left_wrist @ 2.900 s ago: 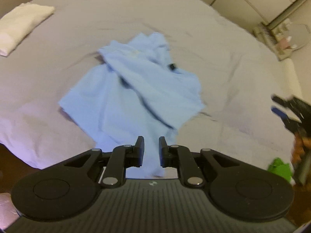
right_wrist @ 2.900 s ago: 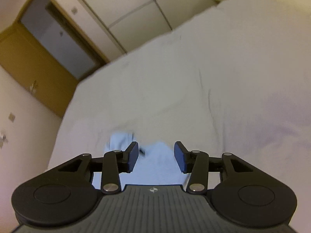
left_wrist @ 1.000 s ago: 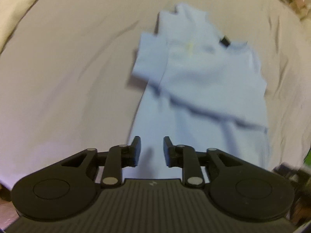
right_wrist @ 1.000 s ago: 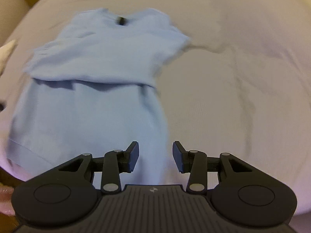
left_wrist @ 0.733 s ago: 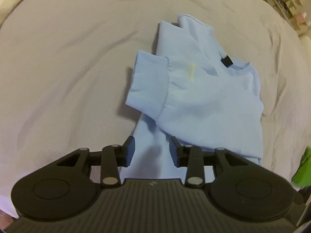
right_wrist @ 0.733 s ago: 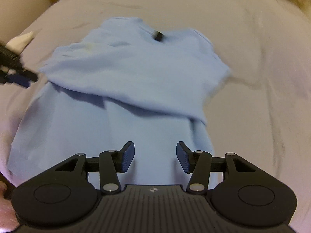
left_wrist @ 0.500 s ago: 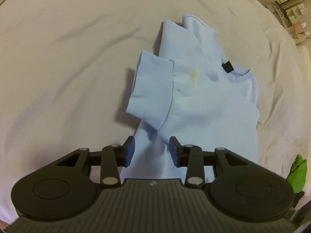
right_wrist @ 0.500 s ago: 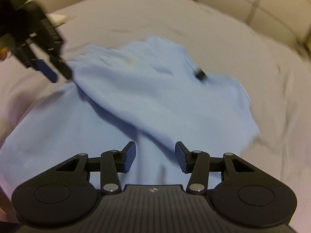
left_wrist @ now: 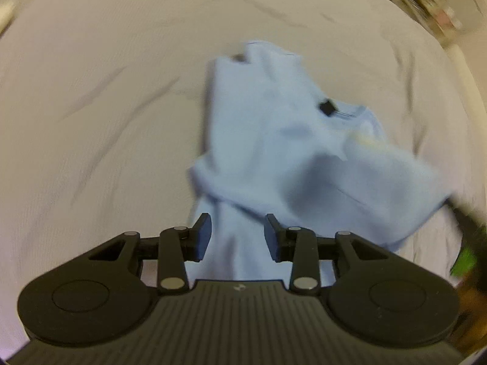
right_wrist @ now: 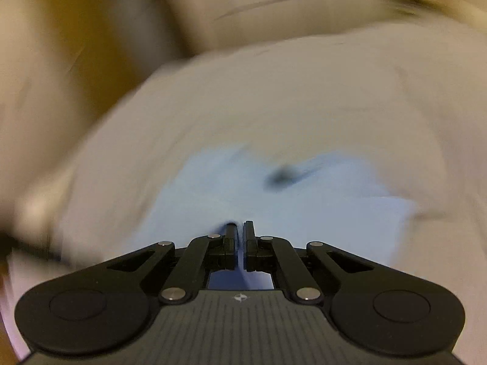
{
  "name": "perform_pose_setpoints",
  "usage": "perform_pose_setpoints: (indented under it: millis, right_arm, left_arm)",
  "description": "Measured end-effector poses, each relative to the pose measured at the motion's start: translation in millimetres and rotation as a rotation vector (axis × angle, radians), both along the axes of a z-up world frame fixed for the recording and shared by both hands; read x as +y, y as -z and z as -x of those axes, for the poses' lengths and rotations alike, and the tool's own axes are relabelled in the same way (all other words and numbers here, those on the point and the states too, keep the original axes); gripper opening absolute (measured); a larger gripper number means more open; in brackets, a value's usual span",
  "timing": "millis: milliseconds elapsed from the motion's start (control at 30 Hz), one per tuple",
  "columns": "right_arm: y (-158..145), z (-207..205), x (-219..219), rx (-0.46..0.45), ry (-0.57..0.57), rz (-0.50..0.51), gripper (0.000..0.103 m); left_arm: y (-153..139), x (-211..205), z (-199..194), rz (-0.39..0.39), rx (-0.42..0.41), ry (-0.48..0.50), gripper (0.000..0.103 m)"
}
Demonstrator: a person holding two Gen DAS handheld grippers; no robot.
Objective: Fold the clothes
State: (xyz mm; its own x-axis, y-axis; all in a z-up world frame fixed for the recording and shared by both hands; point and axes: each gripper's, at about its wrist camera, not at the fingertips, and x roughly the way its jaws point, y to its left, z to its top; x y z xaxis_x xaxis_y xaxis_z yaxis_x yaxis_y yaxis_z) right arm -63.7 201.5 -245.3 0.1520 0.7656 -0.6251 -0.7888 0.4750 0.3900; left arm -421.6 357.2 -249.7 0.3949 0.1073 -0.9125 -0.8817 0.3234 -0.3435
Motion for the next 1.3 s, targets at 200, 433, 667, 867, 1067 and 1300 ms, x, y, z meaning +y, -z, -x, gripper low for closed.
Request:
perform_pose_setpoints:
  millis: [200,433,667,867,1067,1300]
  right_arm:
    - [-18.3,-130.5,-130.0,-0.025,0.859,0.223,0.047]
    - [37.7,-156.9,-204.6,0.248,0.916,0.388,0.067]
    - [78.0,-131.0,-189.1,0.396,0.735,0.377,0.075]
    - [68.8,-141.6,-190.7,0.285,0.709,0.401,0.075]
    - [55.9,-156.6,-179.6,0.120,0.630,0.460,0.075]
    - [62.7,-164.1,-148.0,-0.048,0.506,0.552,0.075]
  left_arm:
    - [-8.4,-34.0,-91.9,-0.120,0.028,0.296,0.032]
    - [30.2,-114.0,-203.8,-0.275,0.118,0.741,0.043]
    - [79.6,-139.7,-230.9,-0.455,0.285,0.884,0.005]
    - [-9.6,-47.5,-132.7,-0.633,0.271,0.359,0.004]
    - [-55.6,73.3,74.2,-0.569,0.602,-0.329,0.016]
    - [-5.7,55.0,137.2,-0.313,0.529,-0.407,0.031]
